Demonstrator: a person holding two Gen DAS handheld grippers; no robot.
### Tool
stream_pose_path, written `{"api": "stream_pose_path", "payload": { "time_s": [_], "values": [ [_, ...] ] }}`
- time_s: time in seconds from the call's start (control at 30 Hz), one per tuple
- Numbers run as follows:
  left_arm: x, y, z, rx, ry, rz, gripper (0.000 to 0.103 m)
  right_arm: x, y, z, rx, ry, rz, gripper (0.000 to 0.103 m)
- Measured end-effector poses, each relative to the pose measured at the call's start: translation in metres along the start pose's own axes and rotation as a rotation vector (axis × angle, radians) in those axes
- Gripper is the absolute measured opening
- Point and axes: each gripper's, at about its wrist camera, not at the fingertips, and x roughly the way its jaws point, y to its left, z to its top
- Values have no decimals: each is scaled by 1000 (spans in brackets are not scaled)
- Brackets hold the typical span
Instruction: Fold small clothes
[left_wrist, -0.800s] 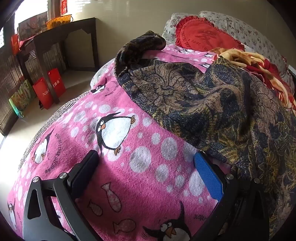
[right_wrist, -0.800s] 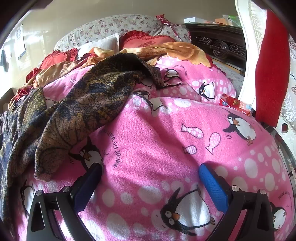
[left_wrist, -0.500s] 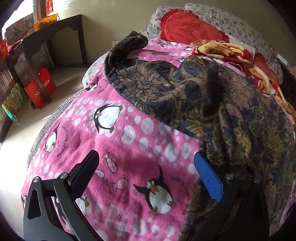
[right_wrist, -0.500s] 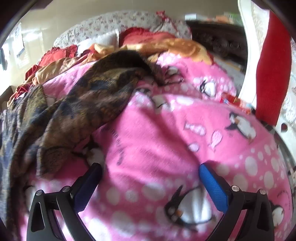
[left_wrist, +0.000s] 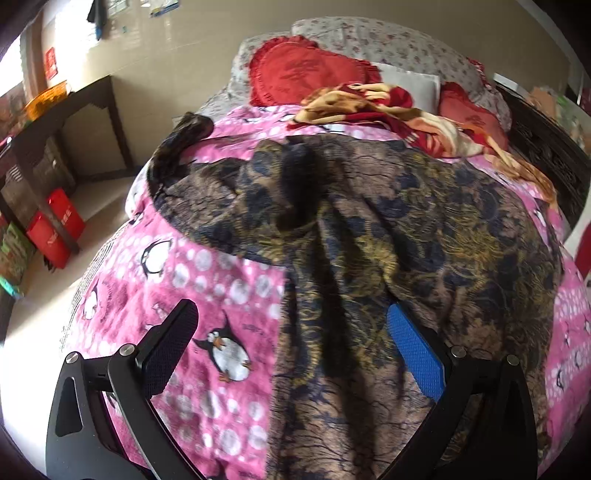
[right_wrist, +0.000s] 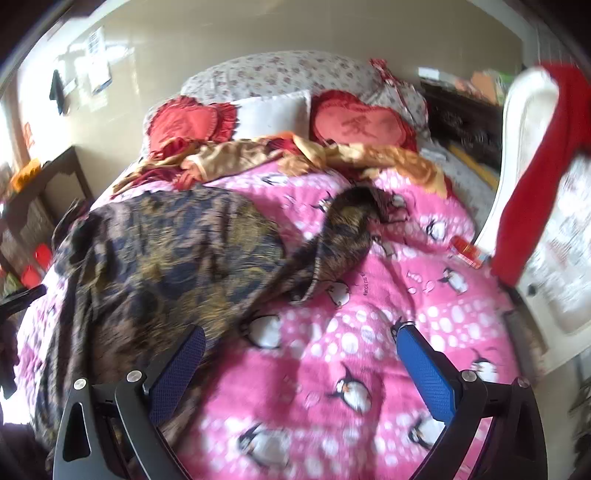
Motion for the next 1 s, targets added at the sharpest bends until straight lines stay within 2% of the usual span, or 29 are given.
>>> {"api": "stream_pose_path", "payload": {
  "time_s": [0.17, 0.27, 0.4, 0.57, 0.67, 0.8, 1.0],
  "values": [
    [-17, -19, 3, 35, -24, -20, 103, -55, 35, 14, -66, -36, 11, 103],
    [-29, -25, 7, 48, -42, -20, 103, -78, 53, 27, -40, -53, 72, 103],
    [-41, -26, 14, 58, -60, -11, 103, -87, 75, 45, 5, -85, 154, 103],
    [-53, -22, 28, 61, -88, 0, 103, -75, 108, 77, 62, -84, 243, 103],
    [-56, -17, 39, 48, -106, 4, 103, -65, 128, 98, 97, -116, 286, 103],
    [-54, -14, 49, 43, -118, 2, 103, -45, 152, 113, 106, -128, 292, 103],
    [-38, -15, 55, 40, -109, 0, 103, 13, 181, 106, 61, -32, 230, 103]
  ]
}}
